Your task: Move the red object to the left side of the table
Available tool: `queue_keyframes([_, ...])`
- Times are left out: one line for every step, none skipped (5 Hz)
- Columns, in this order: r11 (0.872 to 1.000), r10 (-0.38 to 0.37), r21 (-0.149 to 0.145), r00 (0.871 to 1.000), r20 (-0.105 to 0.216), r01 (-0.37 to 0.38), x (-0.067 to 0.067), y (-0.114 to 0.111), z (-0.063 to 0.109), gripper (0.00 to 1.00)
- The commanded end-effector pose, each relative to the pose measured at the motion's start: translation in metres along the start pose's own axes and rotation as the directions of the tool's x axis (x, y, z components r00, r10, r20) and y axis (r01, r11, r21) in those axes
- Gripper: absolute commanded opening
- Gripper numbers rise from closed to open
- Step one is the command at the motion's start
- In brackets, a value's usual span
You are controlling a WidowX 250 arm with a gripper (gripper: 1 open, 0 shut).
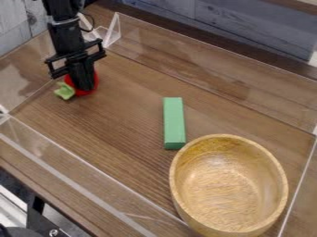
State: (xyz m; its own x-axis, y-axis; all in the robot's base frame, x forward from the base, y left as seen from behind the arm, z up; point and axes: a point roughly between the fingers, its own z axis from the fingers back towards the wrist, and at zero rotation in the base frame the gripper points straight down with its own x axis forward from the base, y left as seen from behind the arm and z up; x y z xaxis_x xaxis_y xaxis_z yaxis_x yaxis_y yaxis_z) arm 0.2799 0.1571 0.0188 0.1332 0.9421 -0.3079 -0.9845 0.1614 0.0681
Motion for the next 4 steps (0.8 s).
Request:
queue_keyframes([0.999,0.015,0.030,0.999,-0.039,-0.014,-0.006,0.001,-0.011,0.00])
queue_keyframes([0.999,0.014,0.035,0.999,-0.034,-0.013,-0.008,0.002,-0.006,1.00])
queue_keyframes([0.999,0.011,0.037,0.999,-0.032,-0.010,-0.011,0.002,-0.002,1.00])
queue_keyframes([0.999,0.004,0.035,0.999,-0.036,-0.003,-0.014,0.002,0.005,1.00])
